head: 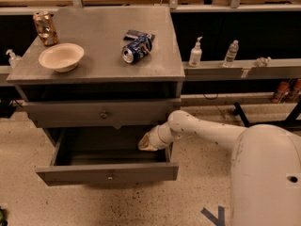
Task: Open middle drawer
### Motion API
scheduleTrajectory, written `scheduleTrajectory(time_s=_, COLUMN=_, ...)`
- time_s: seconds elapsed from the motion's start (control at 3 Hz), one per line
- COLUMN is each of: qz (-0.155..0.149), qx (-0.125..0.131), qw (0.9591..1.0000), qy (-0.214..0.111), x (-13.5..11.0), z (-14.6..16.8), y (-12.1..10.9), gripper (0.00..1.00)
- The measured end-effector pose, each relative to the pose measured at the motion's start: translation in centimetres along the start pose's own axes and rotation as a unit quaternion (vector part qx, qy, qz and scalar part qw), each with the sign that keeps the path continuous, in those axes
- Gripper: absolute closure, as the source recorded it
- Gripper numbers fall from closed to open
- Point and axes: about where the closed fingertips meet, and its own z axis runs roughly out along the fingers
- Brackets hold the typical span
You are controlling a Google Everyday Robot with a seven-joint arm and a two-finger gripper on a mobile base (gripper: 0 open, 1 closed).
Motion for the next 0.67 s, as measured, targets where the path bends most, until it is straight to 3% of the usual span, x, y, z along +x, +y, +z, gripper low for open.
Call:
scheduleTrajectory(time_s=0.33, qz=0.018, qx=-0.015, qw=0.9997, qy=0.002, x=0.2, z=1.4, y=0.9, gripper=1.00)
scheduleTrajectory(time_s=0.67, qz=0.050, qx=-0.029, qw=0.9983, qy=0.003, x=1.0, z=2.8, y=3.1, gripper=1.00)
